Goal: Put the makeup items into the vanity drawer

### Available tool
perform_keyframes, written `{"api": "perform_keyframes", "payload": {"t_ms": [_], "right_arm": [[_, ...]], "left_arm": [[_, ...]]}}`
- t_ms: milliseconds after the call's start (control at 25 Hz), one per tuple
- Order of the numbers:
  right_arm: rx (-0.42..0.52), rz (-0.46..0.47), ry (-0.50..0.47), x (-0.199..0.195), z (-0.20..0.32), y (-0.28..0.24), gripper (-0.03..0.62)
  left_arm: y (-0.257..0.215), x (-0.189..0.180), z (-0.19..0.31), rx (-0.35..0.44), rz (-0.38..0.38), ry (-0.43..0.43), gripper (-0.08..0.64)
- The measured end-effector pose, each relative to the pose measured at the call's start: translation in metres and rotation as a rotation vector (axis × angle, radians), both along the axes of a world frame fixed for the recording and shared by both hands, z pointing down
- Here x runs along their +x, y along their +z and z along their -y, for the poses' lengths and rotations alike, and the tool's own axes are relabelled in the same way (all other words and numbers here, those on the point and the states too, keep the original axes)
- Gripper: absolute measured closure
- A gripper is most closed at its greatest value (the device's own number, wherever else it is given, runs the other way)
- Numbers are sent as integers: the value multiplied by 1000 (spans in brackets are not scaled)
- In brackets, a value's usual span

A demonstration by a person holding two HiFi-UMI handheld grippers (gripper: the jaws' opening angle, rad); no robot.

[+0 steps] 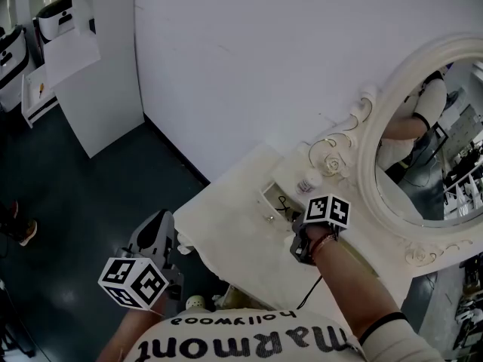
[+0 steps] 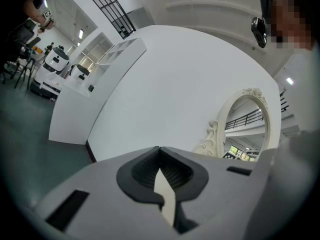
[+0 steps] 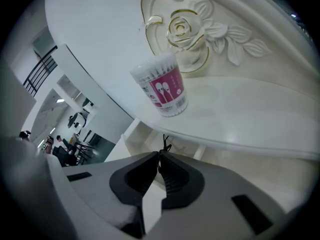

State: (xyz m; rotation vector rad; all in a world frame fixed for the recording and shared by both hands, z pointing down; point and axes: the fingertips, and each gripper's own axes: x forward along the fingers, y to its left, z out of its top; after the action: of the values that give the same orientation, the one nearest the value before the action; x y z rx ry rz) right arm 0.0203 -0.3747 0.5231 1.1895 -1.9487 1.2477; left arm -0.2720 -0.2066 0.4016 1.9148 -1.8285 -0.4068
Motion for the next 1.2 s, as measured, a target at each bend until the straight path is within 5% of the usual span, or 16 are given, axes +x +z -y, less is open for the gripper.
{"api": "perform_keyframes", "payload": {"t_ms": [1200], "right_arm": [[10,-116,-129,-8,3,9,554]], "left_arm": [[8,1,-6,-9,-17,-6,552]]}}
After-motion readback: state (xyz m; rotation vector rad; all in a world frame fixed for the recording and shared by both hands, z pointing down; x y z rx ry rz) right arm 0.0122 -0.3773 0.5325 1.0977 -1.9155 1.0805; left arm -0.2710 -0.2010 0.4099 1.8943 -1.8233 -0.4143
